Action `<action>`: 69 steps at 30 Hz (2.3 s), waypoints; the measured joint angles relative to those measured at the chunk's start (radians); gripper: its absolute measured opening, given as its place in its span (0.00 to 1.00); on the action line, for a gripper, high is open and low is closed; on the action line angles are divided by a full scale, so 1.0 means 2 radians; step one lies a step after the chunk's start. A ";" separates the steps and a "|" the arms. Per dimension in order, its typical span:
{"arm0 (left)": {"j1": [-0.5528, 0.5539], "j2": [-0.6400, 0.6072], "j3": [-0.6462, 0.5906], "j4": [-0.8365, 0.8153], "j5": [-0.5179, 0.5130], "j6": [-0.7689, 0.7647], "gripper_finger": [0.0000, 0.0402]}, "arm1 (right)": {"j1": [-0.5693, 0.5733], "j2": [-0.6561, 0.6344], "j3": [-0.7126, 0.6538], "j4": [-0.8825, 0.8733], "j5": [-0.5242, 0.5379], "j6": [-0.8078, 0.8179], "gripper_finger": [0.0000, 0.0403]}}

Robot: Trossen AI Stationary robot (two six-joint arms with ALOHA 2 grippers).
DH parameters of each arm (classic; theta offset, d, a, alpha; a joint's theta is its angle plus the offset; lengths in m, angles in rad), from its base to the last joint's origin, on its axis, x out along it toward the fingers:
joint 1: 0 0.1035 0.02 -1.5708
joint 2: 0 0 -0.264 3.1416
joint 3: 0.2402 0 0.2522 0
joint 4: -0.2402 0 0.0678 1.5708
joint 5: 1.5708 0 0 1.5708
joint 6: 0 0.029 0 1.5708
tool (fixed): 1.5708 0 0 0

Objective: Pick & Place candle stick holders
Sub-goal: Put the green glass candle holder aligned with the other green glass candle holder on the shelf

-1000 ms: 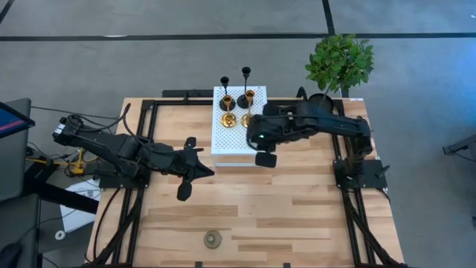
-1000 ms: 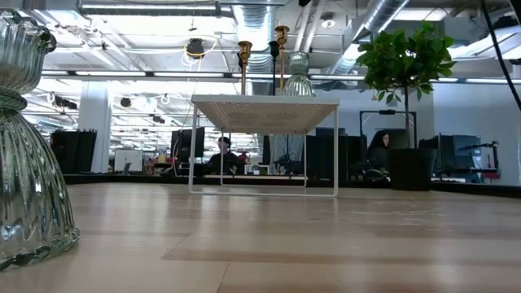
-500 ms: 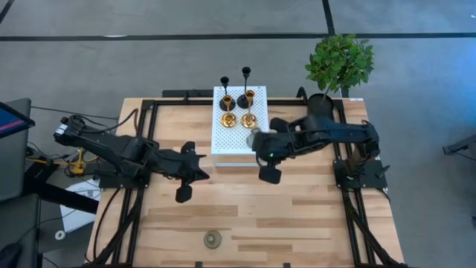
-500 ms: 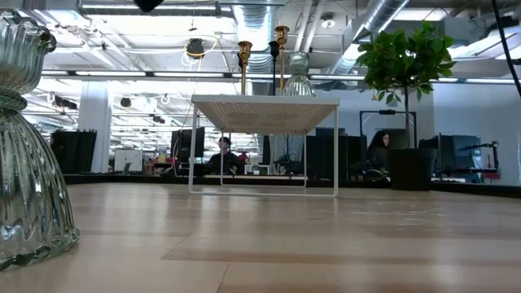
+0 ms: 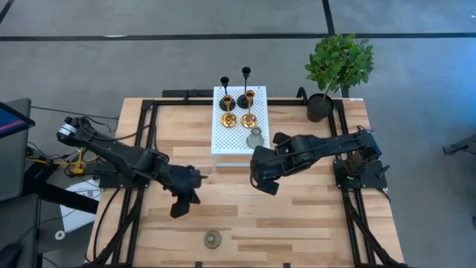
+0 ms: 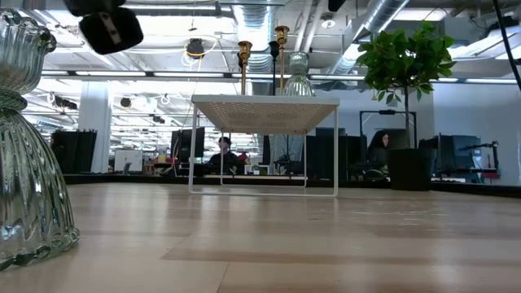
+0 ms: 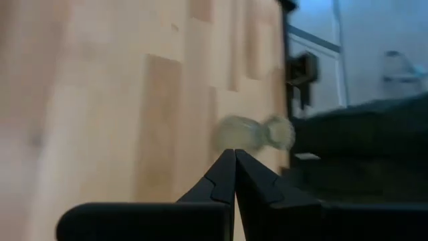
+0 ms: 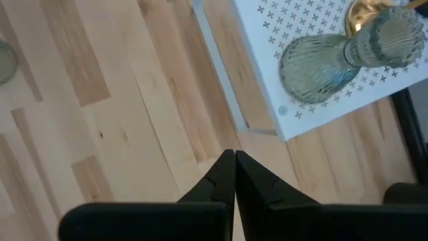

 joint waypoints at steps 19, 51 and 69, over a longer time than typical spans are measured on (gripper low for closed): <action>-0.062 0.023 -0.010 0.112 -0.098 -0.036 0.01 | 0.041 0.000 0.000 0.001 0.041 0.033 0.00; -0.159 0.236 0.190 -0.062 -0.192 -0.210 0.00 | 0.065 0.000 0.000 0.000 0.043 -0.018 0.00; -0.153 0.261 0.196 -0.064 -0.119 -0.233 0.06 | 0.051 0.000 0.000 0.000 0.051 -0.035 0.00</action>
